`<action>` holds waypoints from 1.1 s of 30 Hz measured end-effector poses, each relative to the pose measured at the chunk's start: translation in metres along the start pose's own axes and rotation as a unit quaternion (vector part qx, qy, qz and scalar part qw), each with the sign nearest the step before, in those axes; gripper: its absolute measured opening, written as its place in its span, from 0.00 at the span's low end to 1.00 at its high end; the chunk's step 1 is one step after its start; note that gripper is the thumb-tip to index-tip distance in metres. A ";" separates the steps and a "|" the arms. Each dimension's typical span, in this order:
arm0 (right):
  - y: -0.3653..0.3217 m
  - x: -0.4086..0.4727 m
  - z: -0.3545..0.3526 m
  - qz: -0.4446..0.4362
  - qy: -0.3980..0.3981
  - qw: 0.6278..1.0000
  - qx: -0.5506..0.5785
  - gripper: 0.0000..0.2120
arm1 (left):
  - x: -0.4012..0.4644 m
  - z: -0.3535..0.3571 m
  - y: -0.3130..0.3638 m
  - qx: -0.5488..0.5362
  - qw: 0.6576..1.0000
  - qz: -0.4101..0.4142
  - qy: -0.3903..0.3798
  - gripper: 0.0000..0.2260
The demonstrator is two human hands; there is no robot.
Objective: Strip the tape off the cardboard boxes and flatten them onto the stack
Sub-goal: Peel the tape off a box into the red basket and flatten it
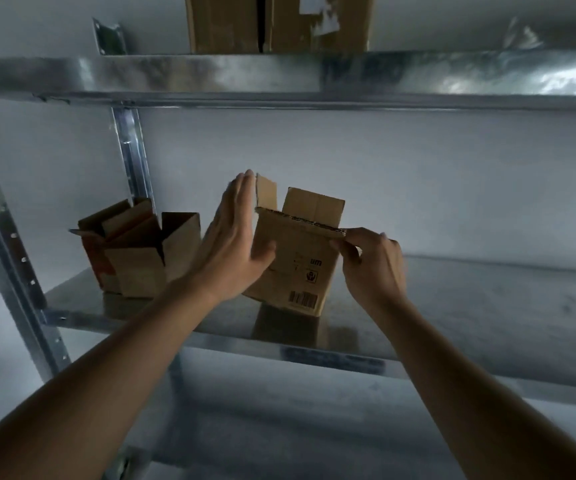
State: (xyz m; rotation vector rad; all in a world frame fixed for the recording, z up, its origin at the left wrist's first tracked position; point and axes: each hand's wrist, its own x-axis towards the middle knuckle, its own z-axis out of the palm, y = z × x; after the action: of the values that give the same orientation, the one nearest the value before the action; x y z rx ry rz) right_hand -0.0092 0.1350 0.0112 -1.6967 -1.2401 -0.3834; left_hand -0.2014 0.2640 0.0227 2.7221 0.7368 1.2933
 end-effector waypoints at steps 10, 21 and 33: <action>0.074 0.012 -0.077 0.235 0.070 0.943 0.226 0.08 | 0.024 0.058 0.085 -0.104 0.991 -0.078 -0.038 0.56; 0.164 0.007 -0.165 0.509 0.077 0.759 0.399 0.01 | 0.067 0.122 0.183 -0.145 0.984 0.028 -0.104 0.38; 0.269 -0.030 -0.238 0.574 0.101 0.769 0.264 0.04 | 0.105 0.216 0.274 -0.117 0.966 0.091 -0.211 0.24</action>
State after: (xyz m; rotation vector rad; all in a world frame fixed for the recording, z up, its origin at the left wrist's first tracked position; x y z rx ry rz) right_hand 0.2739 -0.0846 -0.0318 -1.5265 0.0347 0.4909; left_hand 0.1246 0.1015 0.0214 2.7673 0.2804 0.7176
